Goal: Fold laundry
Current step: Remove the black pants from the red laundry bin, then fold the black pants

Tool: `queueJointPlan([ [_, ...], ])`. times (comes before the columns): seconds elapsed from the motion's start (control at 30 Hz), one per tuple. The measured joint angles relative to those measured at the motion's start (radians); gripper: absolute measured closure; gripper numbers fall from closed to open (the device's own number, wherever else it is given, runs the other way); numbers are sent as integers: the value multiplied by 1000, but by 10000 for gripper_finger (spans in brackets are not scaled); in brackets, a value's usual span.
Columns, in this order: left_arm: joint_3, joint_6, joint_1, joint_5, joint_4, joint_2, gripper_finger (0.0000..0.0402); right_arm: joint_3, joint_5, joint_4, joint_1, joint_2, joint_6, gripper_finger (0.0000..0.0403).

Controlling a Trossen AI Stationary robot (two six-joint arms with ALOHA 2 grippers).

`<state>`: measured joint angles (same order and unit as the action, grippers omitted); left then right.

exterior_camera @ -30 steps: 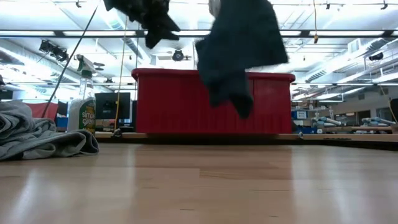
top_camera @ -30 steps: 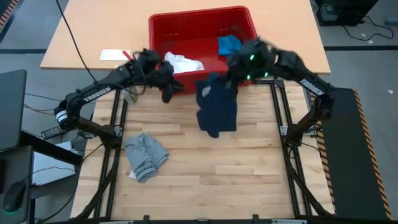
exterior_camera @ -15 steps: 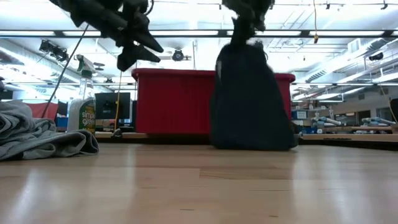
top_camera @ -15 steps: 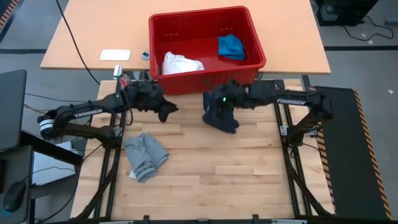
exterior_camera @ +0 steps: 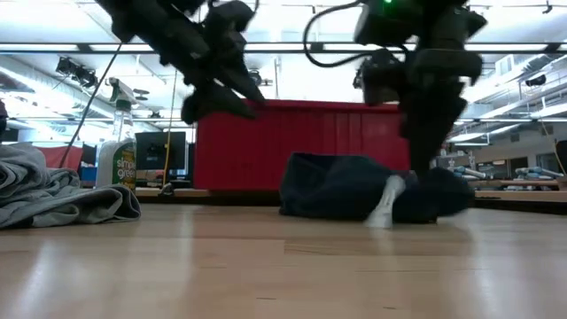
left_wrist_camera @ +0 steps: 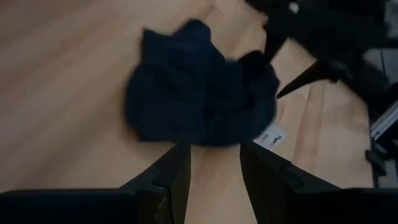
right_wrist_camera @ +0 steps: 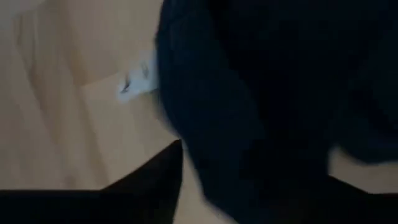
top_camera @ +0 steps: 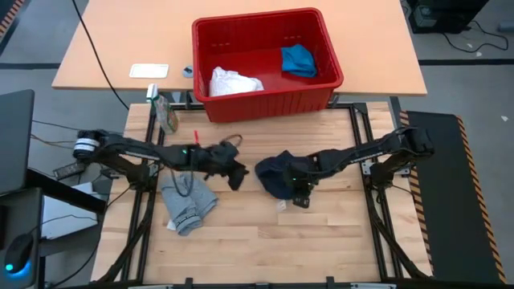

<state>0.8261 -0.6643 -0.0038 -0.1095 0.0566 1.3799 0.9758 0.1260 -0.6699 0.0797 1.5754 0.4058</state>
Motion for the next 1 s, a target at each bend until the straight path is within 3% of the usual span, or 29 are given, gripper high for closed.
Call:
queueJointPlan([
  [0.13,0,-5,-71,11,-132,77,260,-72,49,45,53,-66,54,136],
  [0.27,4,-4,-103,-25,-166,109,260,-120,-29,41,110,-163,109,105],
  [0.47,70,124,-50,-109,-173,164,245,-213,-184,56,144,-295,260,109],
  [0.67,222,292,9,6,-67,292,178,-313,-253,93,140,-379,332,117],
  [0.83,318,428,13,26,130,341,117,-365,-228,127,122,-391,320,117],
  [1.0,348,527,24,143,210,349,88,-417,-213,246,98,-375,335,122],
])
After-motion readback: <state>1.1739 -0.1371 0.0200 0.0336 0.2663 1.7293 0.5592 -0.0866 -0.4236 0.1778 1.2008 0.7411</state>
